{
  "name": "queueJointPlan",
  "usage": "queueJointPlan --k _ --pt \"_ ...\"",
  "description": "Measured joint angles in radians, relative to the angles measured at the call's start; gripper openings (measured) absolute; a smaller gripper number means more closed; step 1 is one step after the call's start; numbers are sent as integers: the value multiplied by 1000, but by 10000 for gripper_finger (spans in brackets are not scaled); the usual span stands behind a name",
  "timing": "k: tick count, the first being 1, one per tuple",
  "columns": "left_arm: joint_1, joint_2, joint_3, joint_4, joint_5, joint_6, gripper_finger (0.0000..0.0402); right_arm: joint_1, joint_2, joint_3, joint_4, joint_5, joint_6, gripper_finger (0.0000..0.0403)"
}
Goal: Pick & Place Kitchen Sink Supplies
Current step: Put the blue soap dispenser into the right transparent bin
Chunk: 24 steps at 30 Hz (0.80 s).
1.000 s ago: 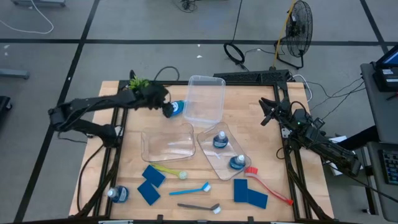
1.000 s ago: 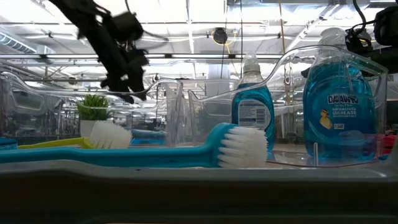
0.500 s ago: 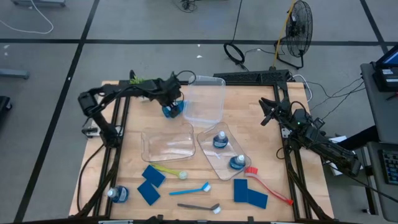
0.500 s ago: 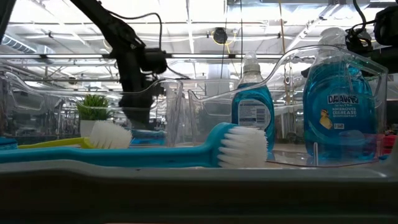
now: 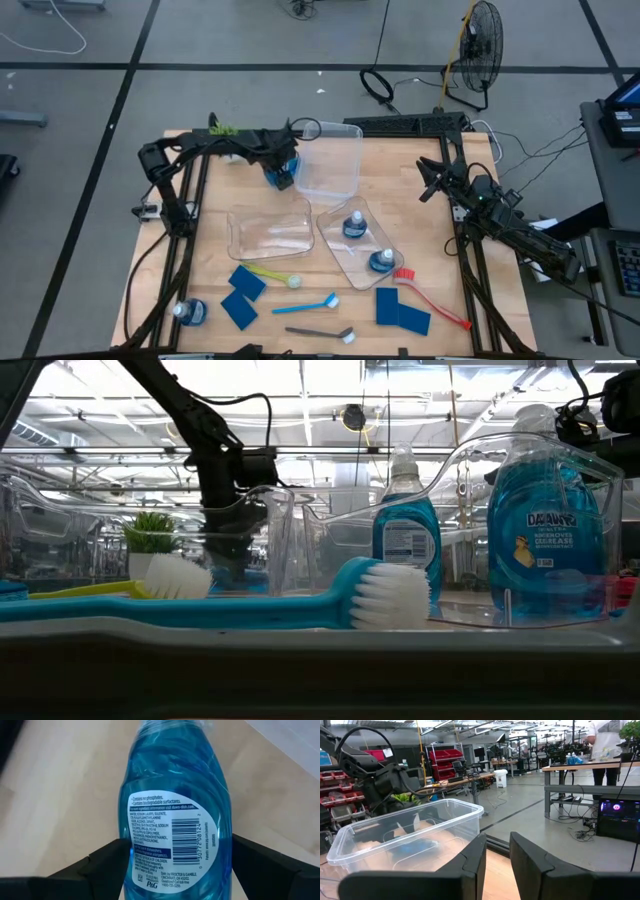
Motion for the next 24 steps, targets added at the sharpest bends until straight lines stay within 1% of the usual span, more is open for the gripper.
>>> queueJointPlan --k 3,7,9,11,14,22,24 --pt "-15 3 -2 -13 -30 3 324 0 0 0 0 0 0 73" --pt "-30 3 -3 -40 0 51 324 0 0 0 0 0 0 73" --pt "-34 3 -7 -46 -12 26 324 0 0 0 0 0 0 73" --pt "-33 9 -13 -60 -31 -39 326 0 0 0 0 0 0 73" --pt "-36 3 -12 -69 -87 -105 327 0 0 0 0 0 0 73" --pt "-48 1 -12 -55 -128 -127 322 0 0 0 0 0 0 73" --pt "-55 1 -12 -58 -138 -128 312 0 0 0 0 0 0 73"
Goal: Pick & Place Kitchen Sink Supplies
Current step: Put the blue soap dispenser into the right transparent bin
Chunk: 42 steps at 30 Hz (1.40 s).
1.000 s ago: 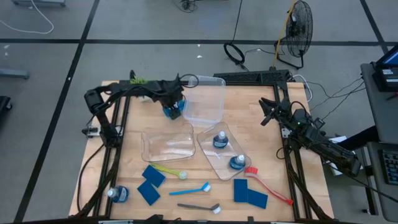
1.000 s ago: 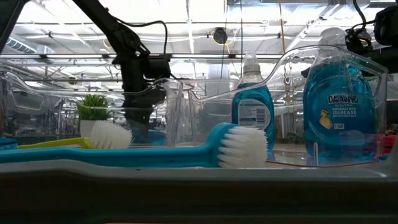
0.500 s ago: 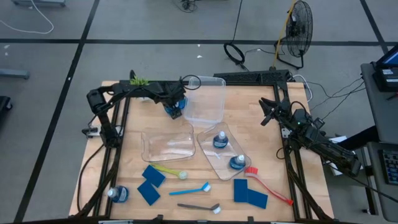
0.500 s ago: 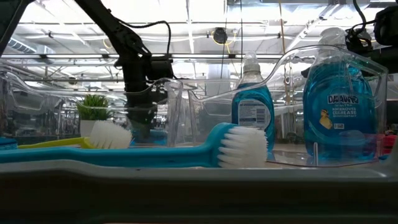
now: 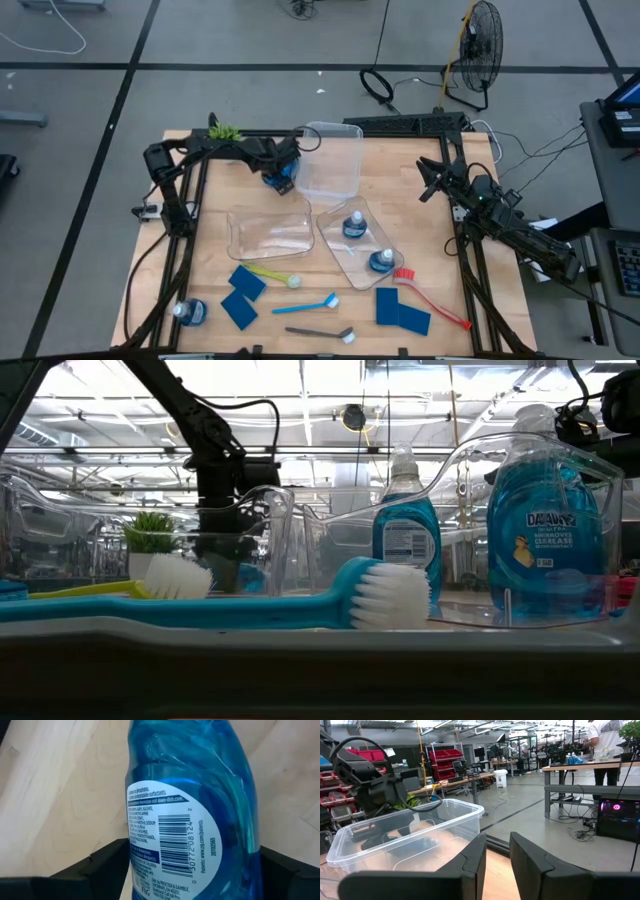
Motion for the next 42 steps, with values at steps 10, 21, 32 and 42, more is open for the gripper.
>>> queueJointPlan --k 10,21,32,42 --pt "-37 -5 0 -86 -59 5 136 0 0 0 0 0 0 73" --pt "-79 -262 -3 -265 -228 -62 135 0 0 0 0 0 0 73" --pt "-293 -667 -1 -165 -169 -140 142 0 0 0 0 0 0 73" --pt "-643 -725 -9 248 -76 92 136 0 0 0 0 0 0 73"
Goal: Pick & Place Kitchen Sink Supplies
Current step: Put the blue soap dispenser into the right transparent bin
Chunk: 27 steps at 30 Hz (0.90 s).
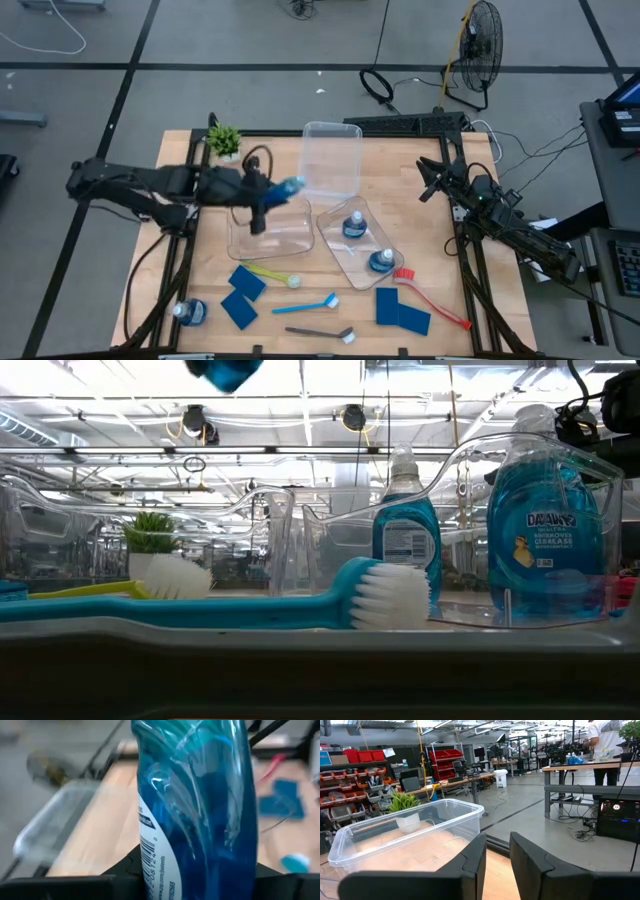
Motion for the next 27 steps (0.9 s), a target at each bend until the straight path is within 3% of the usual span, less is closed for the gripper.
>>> queueJointPlan --k 7,14,16,21,27 --pt "-102 51 -157 461 36 98 136 0 0 0 0 0 0 73" --pt "-104 148 -242 797 306 41 137 0 0 0 23 0 0 73" --pt "-104 181 -243 850 362 27 136 2 0 0 35 -7 31 73" --pt "-102 266 -244 932 401 9 137 9 0 0 38 -132 420 73" --pt "-101 314 -244 943 402 -9 142 8 0 -8 33 -137 517 73"
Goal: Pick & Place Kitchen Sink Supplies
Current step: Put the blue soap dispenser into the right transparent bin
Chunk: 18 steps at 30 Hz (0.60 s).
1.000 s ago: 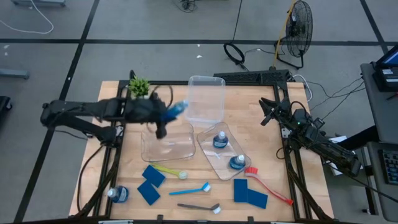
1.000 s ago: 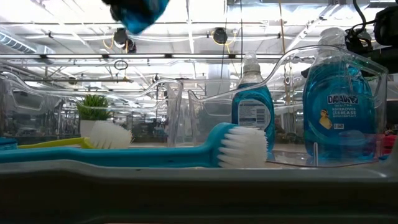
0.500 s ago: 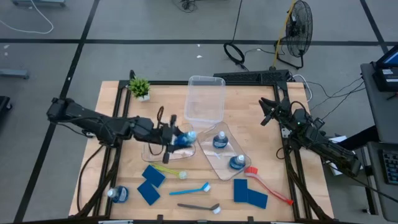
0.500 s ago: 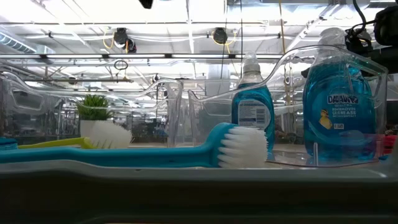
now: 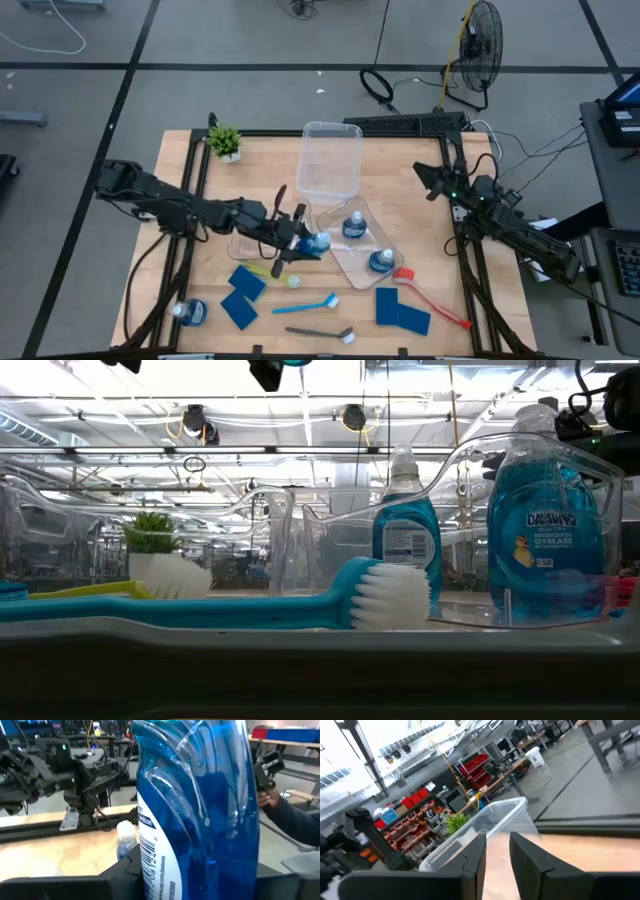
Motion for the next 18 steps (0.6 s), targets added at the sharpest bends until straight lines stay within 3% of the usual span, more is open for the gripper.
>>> queueJointPlan --k 5,9,15,18 --pt "0 -2 0 -20 -8 -1 143 1 13 -11 -50 -22 41 73" --pt "0 -2 0 -26 -19 -3 144 18 36 -11 54 -25 58 73" --pt "0 -2 0 -33 -20 -6 144 174 128 -12 737 -204 -20 73" --pt "1 -2 0 -32 -20 -6 145 297 224 -12 966 -232 -88 73"
